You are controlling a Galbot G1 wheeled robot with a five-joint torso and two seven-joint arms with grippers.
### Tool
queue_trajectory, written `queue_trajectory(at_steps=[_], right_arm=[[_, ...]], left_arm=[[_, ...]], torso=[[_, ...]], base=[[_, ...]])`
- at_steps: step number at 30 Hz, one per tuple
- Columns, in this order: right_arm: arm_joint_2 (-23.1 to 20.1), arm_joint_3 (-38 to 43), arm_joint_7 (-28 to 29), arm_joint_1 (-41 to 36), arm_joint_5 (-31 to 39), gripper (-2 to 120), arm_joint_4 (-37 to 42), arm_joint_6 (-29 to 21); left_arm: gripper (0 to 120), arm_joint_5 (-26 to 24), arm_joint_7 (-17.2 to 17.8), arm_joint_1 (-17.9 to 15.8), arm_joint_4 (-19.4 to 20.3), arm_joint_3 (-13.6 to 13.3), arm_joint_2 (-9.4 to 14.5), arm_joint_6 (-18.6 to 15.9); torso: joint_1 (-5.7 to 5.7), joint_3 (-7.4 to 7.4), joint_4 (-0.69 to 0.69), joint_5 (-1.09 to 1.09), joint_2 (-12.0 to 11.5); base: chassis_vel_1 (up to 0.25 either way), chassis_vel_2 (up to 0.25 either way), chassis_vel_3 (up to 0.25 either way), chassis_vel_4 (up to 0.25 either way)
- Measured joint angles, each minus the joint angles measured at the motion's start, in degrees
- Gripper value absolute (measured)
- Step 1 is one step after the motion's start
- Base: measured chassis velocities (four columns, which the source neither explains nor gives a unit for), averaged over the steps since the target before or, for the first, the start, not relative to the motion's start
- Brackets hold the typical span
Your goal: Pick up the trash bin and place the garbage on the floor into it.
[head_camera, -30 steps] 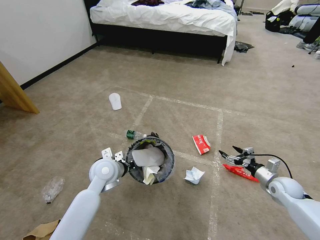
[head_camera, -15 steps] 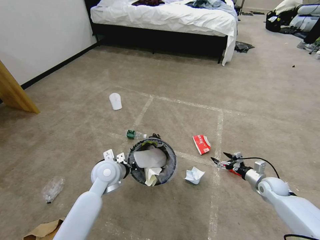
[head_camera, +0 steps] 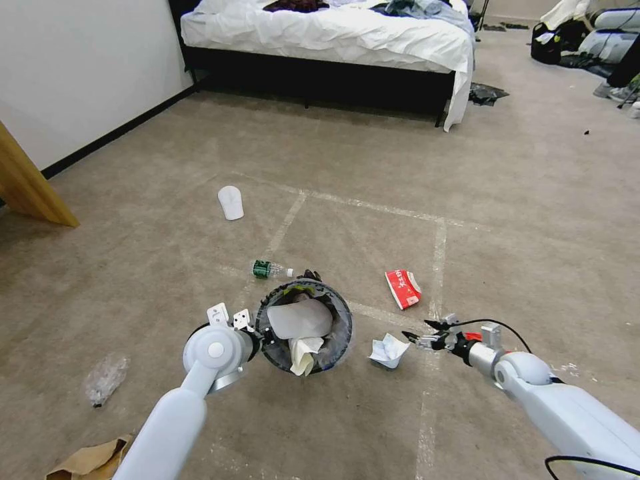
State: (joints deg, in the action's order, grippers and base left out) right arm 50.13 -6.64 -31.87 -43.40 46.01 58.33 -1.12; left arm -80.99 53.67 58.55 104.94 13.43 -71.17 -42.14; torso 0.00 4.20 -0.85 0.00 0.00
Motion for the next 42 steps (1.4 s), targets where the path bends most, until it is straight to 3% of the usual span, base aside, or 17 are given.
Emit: queue_trajectory(at_steps=[11, 26, 41, 42], right_arm=[[4.6, -4.2, -2.1, 5.0, -1.6, 100, -8.9, -0.3], [7.7, -2.3, -2.6, 1.1, -3.8, 100, -11.7, -0.3], [12.7, -1.0, -2.0, 1.6, -6.6, 100, -16.7, 3.1], [13.0, -0.9, -1.2, 1.9, -6.7, 95, -17.0, 3.2]], left_arm=[[0, 1.3, -0.7, 0.7, -0.1, 0.4, -1.1, 0.0], [0, 1.7, -0.8, 0.4, -0.8, 0.2, -1.5, 0.0], [0, 2.3, -1.5, 0.8, -1.3, 0.3, -1.4, 0.0], [0, 2.6, -1.6, 0.8, -1.4, 0.3, -1.4, 0.0]], torso=[[0.00, 0.00, 0.00, 0.00, 0.0], [0.00, 0.00, -0.01, 0.00, 0.0], [0.00, -0.01, -0.02, -0.03, 0.0], [0.00, -0.01, 0.00, 0.01, 0.0]], base=[[0.000, 0.000, 0.000, 0.000], [0.000, 0.000, 0.000, 0.000], [0.000, 0.000, 0.000, 0.000], [0.000, 0.000, 0.000, 0.000]])
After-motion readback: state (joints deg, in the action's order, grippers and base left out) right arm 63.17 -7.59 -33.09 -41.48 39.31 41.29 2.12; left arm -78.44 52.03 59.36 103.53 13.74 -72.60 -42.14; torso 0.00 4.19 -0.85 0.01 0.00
